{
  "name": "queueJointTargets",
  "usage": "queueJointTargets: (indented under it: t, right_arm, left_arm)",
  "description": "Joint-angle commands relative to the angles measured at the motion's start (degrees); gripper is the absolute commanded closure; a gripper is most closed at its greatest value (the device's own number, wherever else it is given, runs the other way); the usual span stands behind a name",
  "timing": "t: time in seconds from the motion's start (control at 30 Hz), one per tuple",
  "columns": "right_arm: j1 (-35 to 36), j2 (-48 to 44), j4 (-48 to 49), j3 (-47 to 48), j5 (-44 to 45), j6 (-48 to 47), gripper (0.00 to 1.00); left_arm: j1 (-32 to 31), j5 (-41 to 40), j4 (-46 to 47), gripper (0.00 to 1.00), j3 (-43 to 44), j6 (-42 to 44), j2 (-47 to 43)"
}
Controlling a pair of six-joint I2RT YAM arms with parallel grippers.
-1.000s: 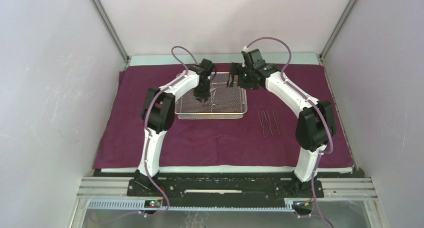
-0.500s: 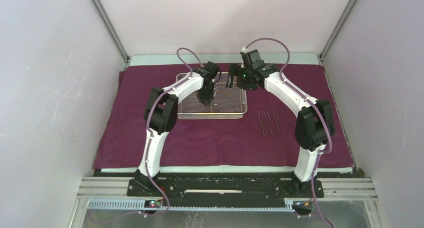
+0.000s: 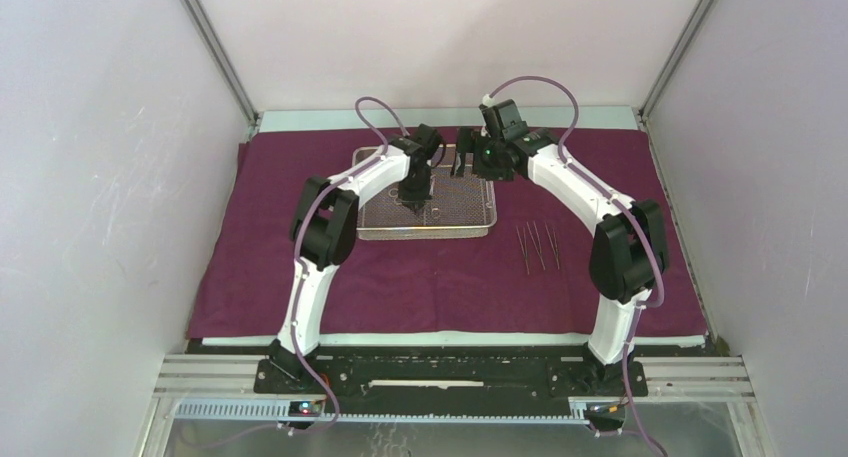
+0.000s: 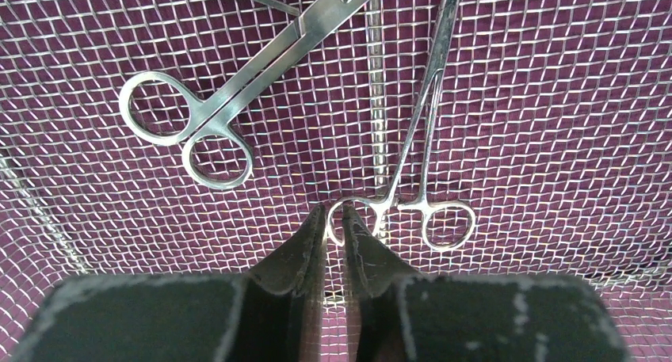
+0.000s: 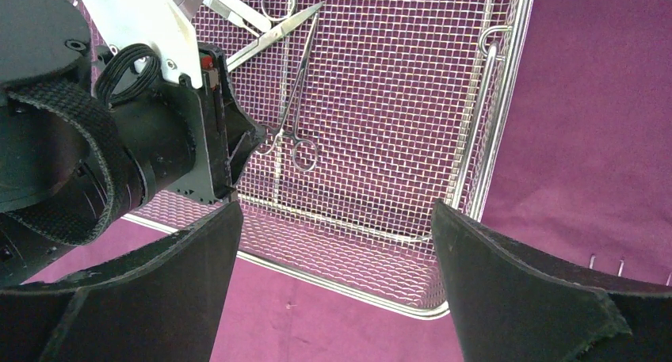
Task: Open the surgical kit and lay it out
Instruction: Pick up the medical item from the container.
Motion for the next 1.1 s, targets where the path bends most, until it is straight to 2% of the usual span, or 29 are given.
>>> queueJointTargets:
  t: [0.0, 0.43, 0.77, 1.07]
  right_arm:
    - [0.97, -2.43, 0.97, 0.17, 0.43, 0.01, 0.02]
    - [1.72, -1.74, 1.23, 0.77, 0.58, 0.52, 0.02]
    - [2.16, -0.41, 1.29, 1.32, 0.60, 0.82, 0.02]
    - [2.45, 3.39, 0.30, 5.07, 1.08, 0.59, 0.02]
  left_arm:
    - [-0.06, 2.04, 1.29, 0.84, -3.22, -1.08, -2.80]
    - [0.84, -1.11, -0.72, 0.81, -1.50, 0.91, -1.56]
    - [0.93, -0.94, -0.72, 0.99, -1.27, 1.61, -1.47]
    - [0.93, 2.14, -0.27, 1.00, -0.24, 1.58, -1.35]
